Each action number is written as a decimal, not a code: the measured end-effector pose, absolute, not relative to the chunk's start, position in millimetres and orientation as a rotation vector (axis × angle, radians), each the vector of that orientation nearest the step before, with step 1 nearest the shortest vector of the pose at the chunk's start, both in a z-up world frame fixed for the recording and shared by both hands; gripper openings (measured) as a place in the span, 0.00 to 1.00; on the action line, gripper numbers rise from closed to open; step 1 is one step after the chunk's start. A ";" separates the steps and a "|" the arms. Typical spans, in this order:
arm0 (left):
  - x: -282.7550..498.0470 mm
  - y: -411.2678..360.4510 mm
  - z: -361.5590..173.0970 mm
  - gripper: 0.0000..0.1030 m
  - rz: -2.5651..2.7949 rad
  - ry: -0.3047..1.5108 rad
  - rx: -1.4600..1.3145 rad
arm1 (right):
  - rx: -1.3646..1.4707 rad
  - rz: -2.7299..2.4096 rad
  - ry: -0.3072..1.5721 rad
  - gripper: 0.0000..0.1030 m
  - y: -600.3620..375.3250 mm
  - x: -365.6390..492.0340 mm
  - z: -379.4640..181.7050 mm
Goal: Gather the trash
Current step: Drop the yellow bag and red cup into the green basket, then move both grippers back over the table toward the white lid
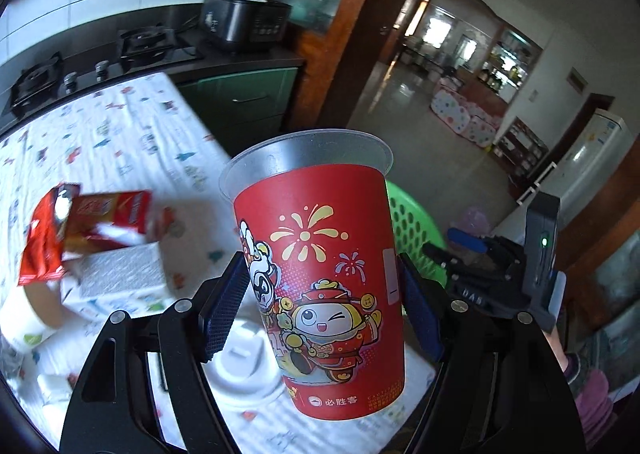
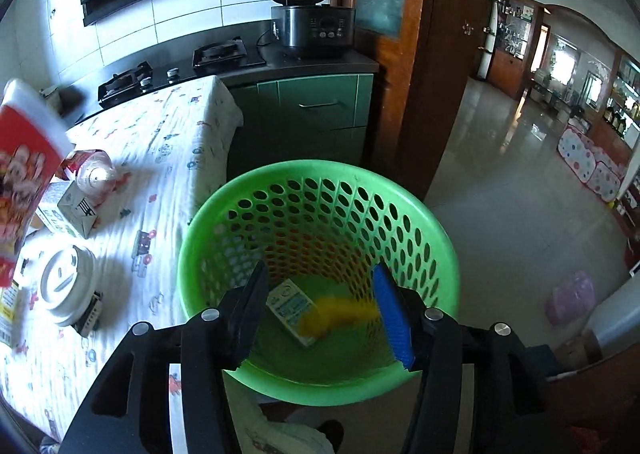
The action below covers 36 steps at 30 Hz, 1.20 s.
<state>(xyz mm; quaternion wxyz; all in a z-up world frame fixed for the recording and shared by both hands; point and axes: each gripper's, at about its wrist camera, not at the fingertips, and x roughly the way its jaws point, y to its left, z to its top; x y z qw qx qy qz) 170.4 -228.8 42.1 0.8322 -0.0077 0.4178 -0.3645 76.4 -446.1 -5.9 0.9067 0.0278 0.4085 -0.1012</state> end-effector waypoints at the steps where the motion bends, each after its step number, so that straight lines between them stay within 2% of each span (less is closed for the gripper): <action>1: 173.1 -237.0 41.9 0.70 -0.784 0.888 -0.014 | 0.057 -0.210 0.842 0.53 -446.5 75.1 -5.0; 8: 193.5 -291.1 30.2 0.70 -0.830 0.907 0.011 | 0.047 -0.221 0.809 0.66 -451.3 51.7 8.4; 22: 206.6 -367.4 -20.6 0.72 -0.864 1.003 -0.001 | 0.015 -0.234 0.771 0.71 -453.9 23.1 21.3; 24: 206.6 -370.5 -26.7 0.77 -0.870 1.012 -0.004 | 0.020 -0.233 0.772 0.71 -455.4 22.0 20.5; 34: 176.9 -333.9 -2.5 0.77 -0.834 0.907 0.077 | 0.059 -0.192 0.764 0.71 -447.4 17.9 21.8; 36: 171.1 -312.1 5.9 0.77 -0.811 0.882 0.093 | 0.060 -0.172 0.757 0.75 -440.5 16.9 23.2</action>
